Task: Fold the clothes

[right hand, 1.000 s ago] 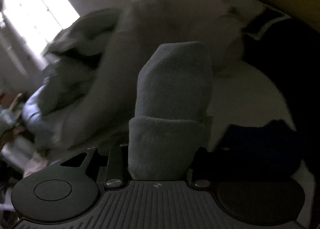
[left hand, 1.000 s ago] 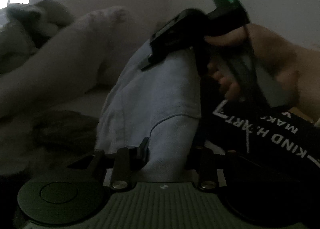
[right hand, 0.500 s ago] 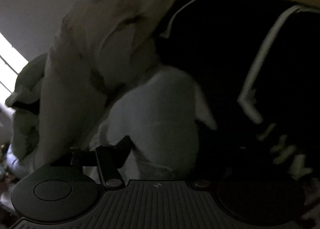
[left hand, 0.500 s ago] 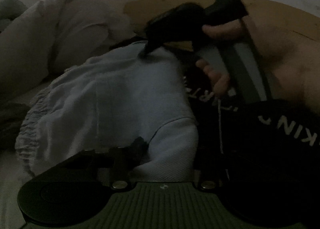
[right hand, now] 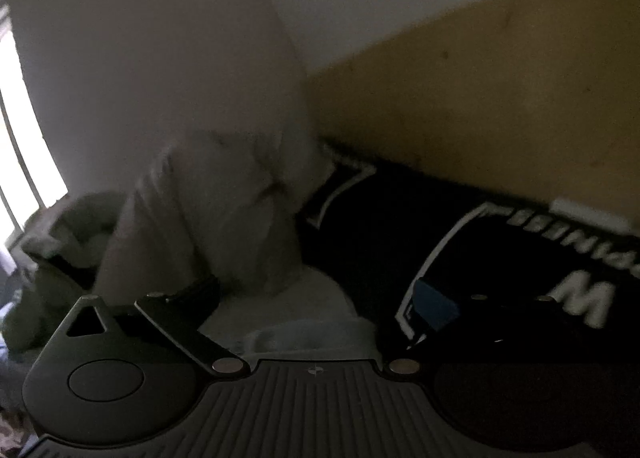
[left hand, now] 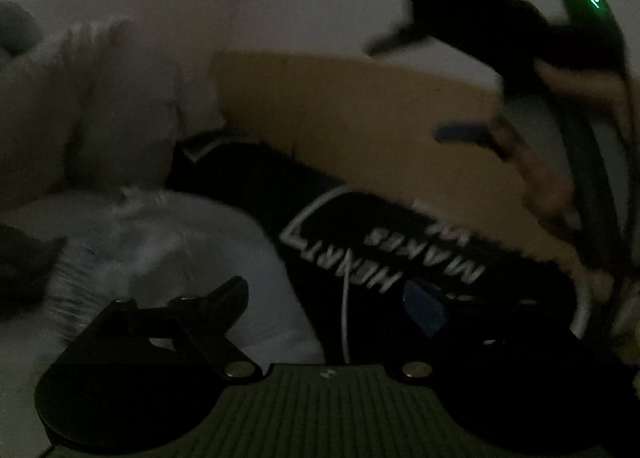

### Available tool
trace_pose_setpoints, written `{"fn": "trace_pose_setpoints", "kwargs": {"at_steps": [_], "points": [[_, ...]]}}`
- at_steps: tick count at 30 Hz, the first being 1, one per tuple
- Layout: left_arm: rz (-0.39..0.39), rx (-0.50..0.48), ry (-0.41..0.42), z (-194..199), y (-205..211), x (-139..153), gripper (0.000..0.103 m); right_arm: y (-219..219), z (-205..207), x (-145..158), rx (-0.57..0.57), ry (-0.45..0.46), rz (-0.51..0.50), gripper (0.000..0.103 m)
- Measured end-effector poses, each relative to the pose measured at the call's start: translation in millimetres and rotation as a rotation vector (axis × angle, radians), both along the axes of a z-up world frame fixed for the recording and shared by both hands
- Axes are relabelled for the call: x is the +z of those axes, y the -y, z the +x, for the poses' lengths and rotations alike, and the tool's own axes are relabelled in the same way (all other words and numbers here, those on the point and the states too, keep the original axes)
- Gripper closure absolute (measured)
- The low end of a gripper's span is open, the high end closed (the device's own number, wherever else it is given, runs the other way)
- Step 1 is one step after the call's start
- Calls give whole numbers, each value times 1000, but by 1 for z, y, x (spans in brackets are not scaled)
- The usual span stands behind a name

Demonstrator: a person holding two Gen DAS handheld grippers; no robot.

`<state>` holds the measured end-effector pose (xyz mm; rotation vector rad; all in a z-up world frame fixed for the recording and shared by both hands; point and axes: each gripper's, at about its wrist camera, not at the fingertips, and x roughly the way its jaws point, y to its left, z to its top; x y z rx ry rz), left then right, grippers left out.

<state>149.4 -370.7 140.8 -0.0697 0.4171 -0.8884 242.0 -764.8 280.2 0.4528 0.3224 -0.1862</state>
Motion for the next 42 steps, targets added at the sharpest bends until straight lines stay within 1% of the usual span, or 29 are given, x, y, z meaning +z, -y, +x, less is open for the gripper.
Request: {"fn": "trace_pose_setpoints", "kwargs": {"at_steps": [3,6,7,9,11,13,15,17,19,21,24,28,31,34,36,39,40,42], "points": [[-19,54,20,-19,-39,40,10,-26,-59,30,-3,70,-36,0],[-30,120,42,-41,-80,81,9,-60,-116,60,19,135,-66,0],[-38,144,56,-58,-98,95,1,-72,-133,70,32,150,-75,0],[-53,163,99,-88,-129,118,0,-97,-168,88,57,187,-102,0],[-54,179,126,-116,-157,138,0,-124,-204,104,47,229,-143,0],[-60,200,118,-143,-188,158,0,-147,-232,117,70,230,-146,0],[-56,222,114,-167,-215,173,0,-164,-253,128,118,225,-124,0],[-37,249,131,-190,-240,187,0,-182,-273,138,156,218,-114,0],[-21,281,157,-210,-263,197,0,-200,-292,145,187,213,-129,0],[-15,311,173,-227,-283,202,0,-218,-307,147,215,212,-145,0],[13,359,186,-245,-307,202,0,-244,-322,142,256,209,-166,0],[64,414,206,-260,-334,186,0,-287,-345,121,305,199,-200,0],[69,471,207,-268,-358,173,0,-317,-356,100,342,193,-197,0],[82,528,200,-275,-381,164,0,-341,-363,84,372,186,-213,0],[82,560,221,-283,-396,159,0,-356,-366,77,378,179,-246,0],[104,600,264,-291,-410,147,0,-368,-366,65,413,176,-240,0],[116,613,266,-292,-413,142,0,-373,-364,59,421,172,-243,0],[148,635,236,-290,-415,127,0,-385,-357,44,431,152,-270,0]]}}
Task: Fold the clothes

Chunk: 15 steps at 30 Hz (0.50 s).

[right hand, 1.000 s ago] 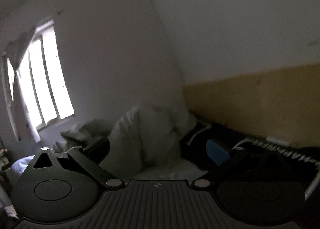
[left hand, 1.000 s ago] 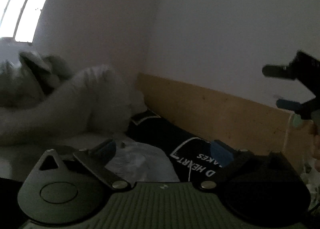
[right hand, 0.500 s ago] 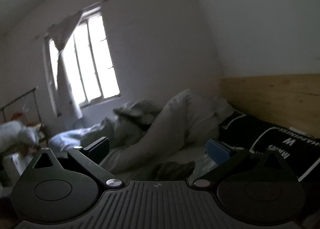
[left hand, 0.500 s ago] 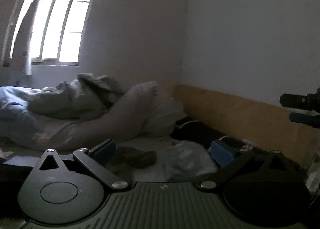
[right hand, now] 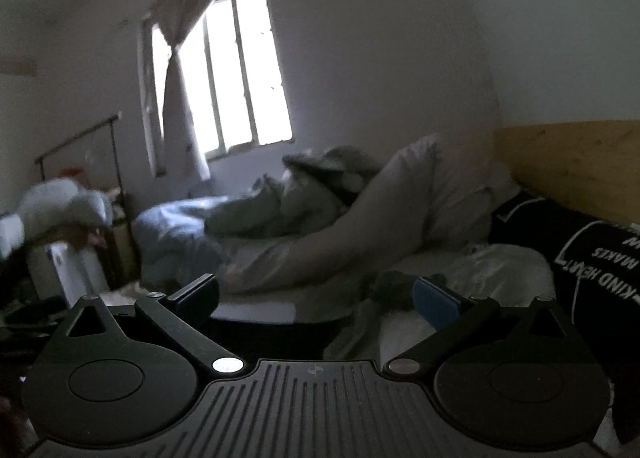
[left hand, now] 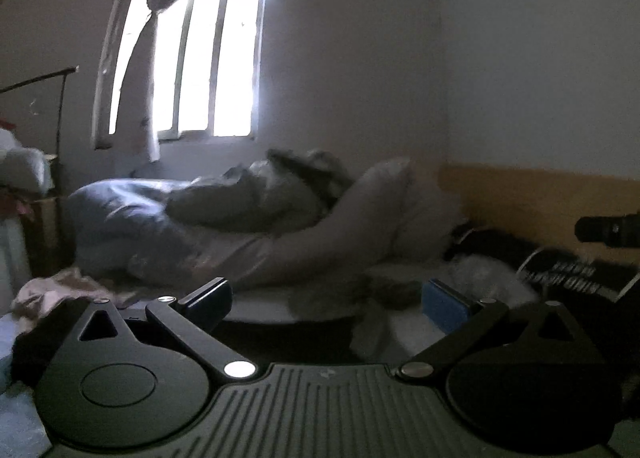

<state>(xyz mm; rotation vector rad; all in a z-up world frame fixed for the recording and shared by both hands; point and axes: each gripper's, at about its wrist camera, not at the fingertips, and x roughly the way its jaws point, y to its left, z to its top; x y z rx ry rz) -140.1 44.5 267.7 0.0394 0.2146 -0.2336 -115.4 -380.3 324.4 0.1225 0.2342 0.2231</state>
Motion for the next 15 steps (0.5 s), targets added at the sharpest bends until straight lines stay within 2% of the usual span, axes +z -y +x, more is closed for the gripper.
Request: {"fn": "trace_pose_setpoints", "kwargs": {"at_steps": [4,10,15], "points": [[25,37,-103,14,0,-32,0,-21,19,-44,-4,-76,-55,0],[50,76,-191,31,-2,-67,0,-40,36,-112,-13,-240,-146,0],[23,106,-292,33,-18,-91,0,-45,36,-156,-22,-350,-172,0]]}}
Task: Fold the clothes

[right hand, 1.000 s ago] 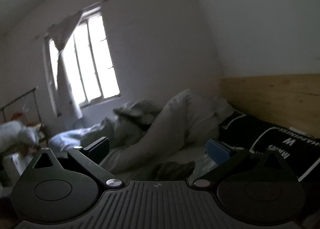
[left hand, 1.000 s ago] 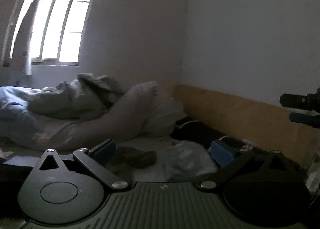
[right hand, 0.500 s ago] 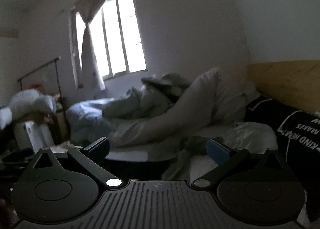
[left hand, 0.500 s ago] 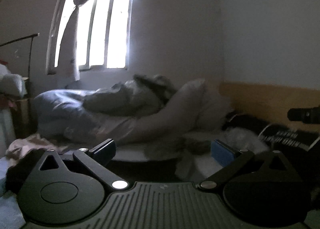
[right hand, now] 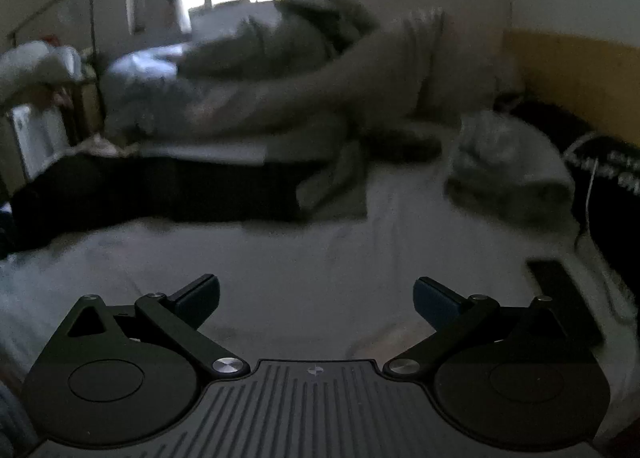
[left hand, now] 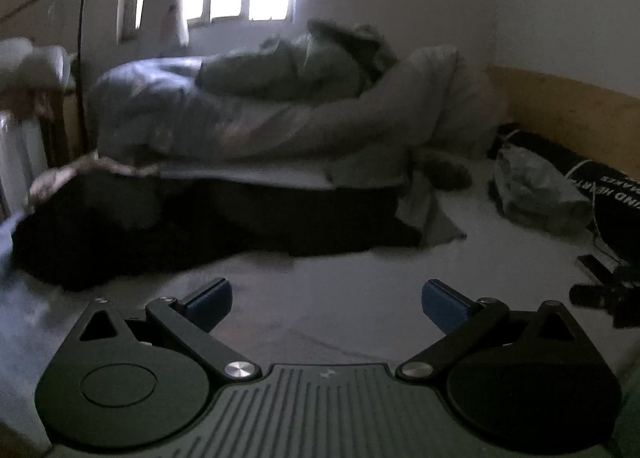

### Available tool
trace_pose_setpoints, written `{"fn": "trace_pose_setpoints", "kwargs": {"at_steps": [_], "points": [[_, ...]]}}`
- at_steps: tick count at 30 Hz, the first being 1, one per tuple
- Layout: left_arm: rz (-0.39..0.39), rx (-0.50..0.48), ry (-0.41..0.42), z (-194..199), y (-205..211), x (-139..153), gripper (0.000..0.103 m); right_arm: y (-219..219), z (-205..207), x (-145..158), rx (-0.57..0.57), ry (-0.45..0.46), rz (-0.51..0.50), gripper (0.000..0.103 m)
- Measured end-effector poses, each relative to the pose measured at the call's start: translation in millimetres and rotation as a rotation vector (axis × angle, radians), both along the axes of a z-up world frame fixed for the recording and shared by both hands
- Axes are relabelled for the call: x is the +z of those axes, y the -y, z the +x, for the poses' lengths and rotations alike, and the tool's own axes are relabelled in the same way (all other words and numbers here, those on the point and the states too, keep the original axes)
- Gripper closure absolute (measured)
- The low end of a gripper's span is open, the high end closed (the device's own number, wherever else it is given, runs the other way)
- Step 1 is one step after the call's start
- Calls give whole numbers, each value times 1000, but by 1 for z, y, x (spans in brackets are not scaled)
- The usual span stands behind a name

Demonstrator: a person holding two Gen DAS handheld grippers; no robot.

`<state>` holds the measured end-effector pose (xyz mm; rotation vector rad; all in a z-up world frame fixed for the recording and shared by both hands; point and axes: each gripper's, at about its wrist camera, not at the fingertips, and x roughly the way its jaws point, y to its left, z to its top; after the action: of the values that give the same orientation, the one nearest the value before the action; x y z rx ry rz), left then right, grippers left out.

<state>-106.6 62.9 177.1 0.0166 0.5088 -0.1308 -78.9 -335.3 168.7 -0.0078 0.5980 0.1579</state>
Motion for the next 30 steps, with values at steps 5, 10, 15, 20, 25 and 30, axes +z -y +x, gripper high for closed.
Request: {"fn": "trace_pose_setpoints", "kwargs": {"at_steps": [5,10,15,20,25,30], "points": [[21,9,-41,-3,-6,-19,0,5,0,-29,-36,-82,23,0],[-10,19,-121,-5,-11,-40,0,6,1,-38,-42,-106,72,0],[-31,42,-169,-5,-18,-45,0,0,-4,-43,-65,-124,57,0],[-41,52,-189,-6,-22,-42,0,-5,-7,-44,-58,-140,40,0],[-43,31,-212,-4,-24,-45,0,-6,-4,-45,-52,-151,42,0],[-54,21,-210,-4,-26,-45,0,-6,-1,-45,-46,-153,40,0]]}}
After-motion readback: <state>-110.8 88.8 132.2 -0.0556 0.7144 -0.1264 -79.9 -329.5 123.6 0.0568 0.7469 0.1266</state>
